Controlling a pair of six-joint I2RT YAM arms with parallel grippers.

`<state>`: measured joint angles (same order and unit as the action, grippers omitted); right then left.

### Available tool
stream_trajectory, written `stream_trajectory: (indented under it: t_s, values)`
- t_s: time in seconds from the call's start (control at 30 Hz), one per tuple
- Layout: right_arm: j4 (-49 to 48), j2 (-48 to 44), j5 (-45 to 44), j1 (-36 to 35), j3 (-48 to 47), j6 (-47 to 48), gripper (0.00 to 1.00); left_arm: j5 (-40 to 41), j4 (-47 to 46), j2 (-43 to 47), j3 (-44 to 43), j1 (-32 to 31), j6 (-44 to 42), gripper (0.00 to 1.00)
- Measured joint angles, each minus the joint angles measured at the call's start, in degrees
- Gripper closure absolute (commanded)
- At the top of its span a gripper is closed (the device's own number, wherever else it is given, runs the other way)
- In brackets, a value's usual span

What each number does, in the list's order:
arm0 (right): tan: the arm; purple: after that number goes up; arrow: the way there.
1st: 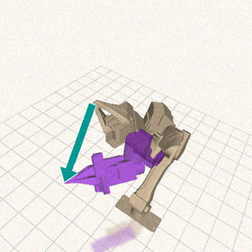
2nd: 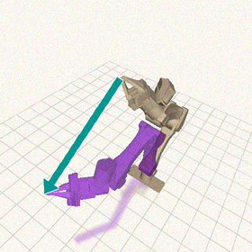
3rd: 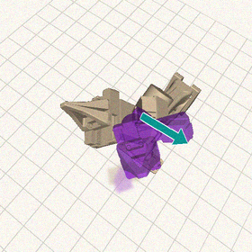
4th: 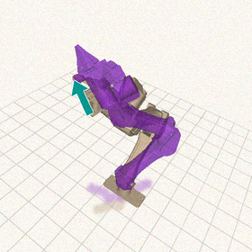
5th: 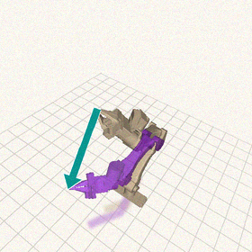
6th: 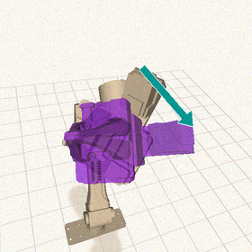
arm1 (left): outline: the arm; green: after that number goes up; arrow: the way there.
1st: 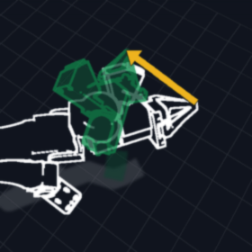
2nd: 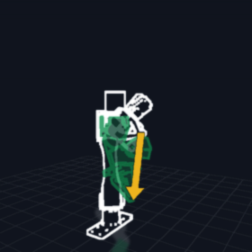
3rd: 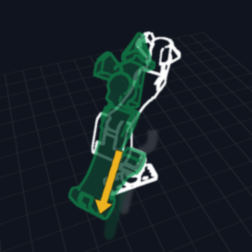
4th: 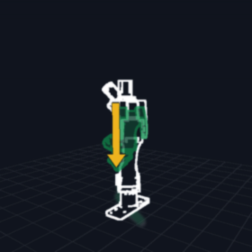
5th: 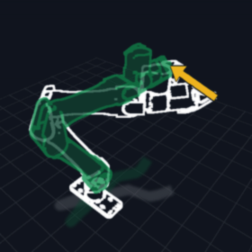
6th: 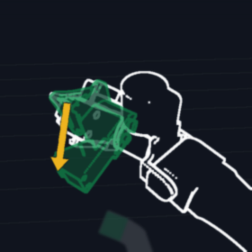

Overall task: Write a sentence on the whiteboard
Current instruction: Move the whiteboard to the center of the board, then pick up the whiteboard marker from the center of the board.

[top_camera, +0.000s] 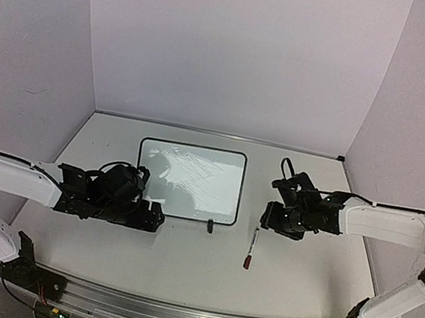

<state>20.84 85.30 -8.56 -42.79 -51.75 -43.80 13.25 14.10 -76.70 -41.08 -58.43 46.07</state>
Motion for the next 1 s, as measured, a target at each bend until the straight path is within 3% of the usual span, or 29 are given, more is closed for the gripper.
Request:
stream_trajectory:
  t_s: [0.13, 0.37, 0.7, 1.0]
  values:
    - [0.6, 5.8, 1.7, -0.7, -2.6, -0.9, 0.51, -1.8, 4.7, 5.0, -2.5, 2.3, -5.3, 0.06]
    - [0.8, 13.2, 4.4, -1.0, -5.9, -3.1, 0.63, -9.5, 6.0, 8.0, -6.4, 13.7, -11.9, 0.05]
    - [2.1, 19.6, 5.0, -1.1, -8.9, -5.6, 0.76, -15.8, 4.3, 7.1, -6.5, 13.9, -13.6, 0.05]
    - [4.9, 22.4, 3.8, -1.3, -12.3, -6.9, 0.9, -16.2, 3.9, 7.5, -6.3, 13.9, -14.9, 0.04]
